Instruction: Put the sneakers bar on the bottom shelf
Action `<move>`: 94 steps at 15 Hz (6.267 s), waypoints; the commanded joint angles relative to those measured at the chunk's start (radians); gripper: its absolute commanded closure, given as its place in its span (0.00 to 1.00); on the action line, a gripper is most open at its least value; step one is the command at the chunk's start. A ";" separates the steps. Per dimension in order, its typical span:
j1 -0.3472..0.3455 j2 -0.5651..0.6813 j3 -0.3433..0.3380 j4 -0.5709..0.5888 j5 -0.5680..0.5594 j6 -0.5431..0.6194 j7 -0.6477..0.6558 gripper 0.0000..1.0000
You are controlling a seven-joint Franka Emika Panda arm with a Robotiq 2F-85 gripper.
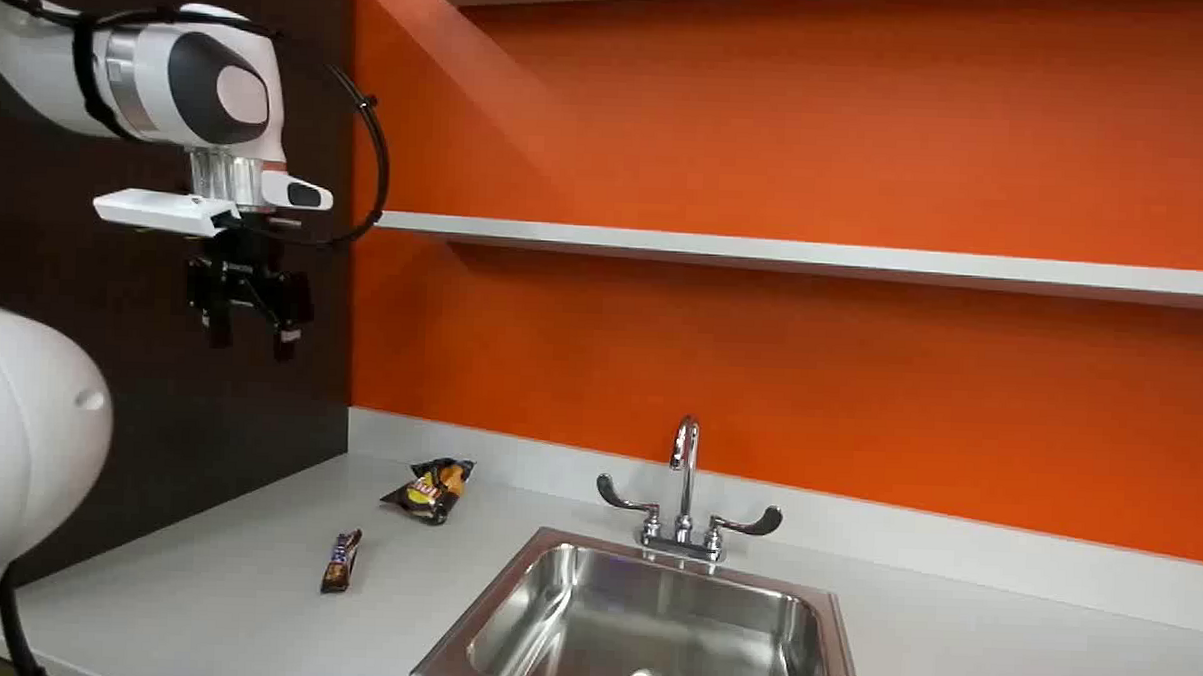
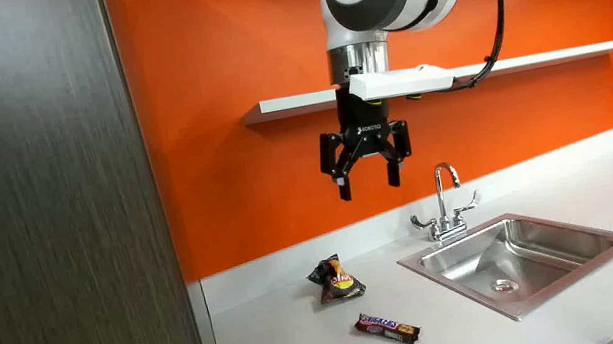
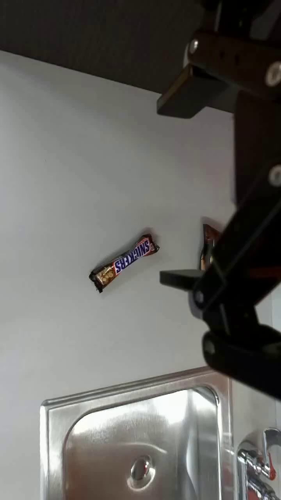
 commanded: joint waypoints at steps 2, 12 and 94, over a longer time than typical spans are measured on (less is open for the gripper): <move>0.001 0.030 -0.010 0.014 -0.025 -0.001 -0.008 0.00; -0.030 0.311 -0.049 0.030 -0.159 0.213 -0.019 0.00; -0.004 0.922 -0.169 0.187 -0.290 0.600 -0.484 0.26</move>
